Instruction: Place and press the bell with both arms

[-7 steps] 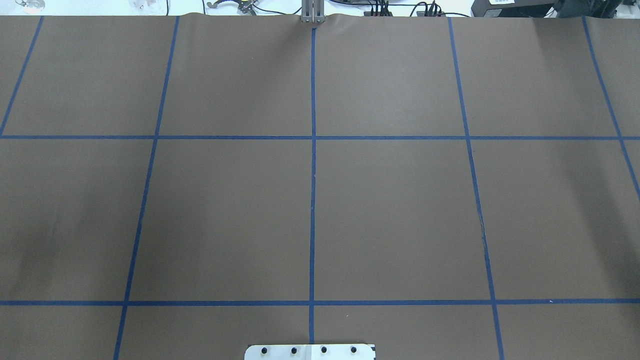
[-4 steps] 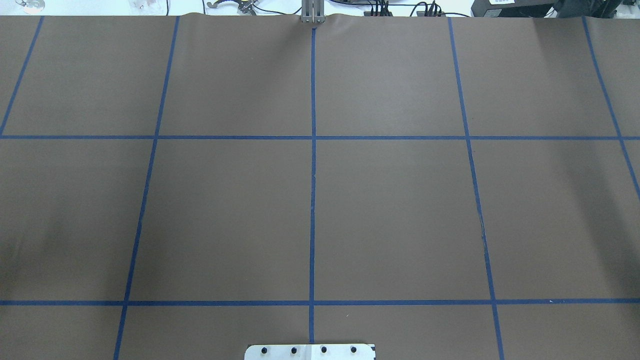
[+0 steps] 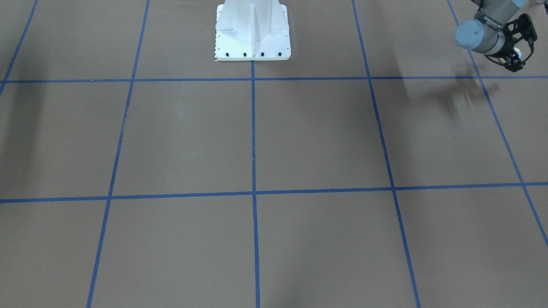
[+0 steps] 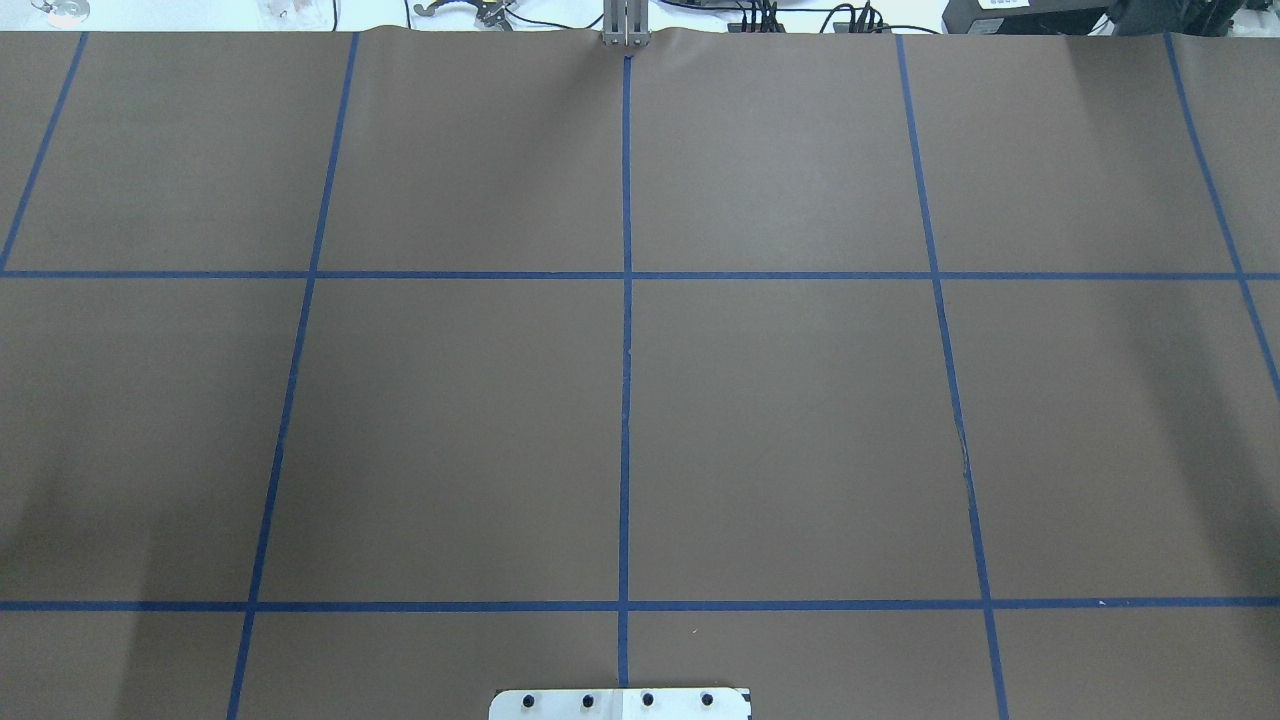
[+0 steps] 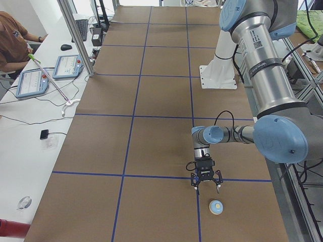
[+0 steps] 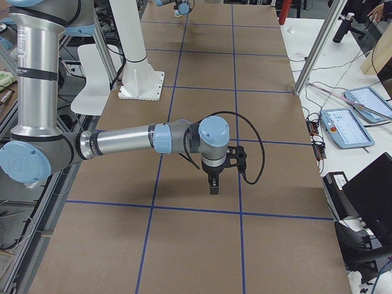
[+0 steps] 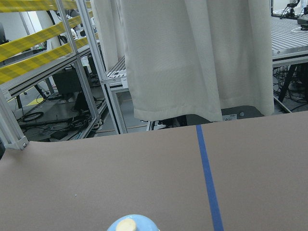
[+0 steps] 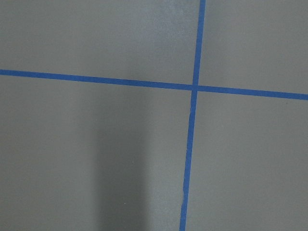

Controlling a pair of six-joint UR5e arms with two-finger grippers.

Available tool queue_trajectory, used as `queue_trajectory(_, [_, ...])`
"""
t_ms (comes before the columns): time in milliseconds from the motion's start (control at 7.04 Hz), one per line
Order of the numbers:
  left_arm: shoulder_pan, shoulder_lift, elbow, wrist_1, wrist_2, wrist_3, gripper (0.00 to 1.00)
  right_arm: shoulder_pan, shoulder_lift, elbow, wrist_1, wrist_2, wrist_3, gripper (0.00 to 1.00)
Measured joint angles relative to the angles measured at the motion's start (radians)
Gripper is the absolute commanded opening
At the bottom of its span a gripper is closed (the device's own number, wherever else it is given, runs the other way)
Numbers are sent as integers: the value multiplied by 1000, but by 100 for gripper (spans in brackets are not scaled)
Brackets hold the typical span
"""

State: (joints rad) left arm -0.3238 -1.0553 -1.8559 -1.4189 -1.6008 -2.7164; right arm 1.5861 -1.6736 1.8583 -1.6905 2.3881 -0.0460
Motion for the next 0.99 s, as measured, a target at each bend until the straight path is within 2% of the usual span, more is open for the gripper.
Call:
queue_trajectory(710, [80, -48, 113, -28, -9, -86, 100, 0, -3, 0, 0, 0, 0, 100])
queue_trajectory(994, [108, -59, 129, -35, -20, -126, 100, 0, -4, 2, 1, -1, 0, 100])
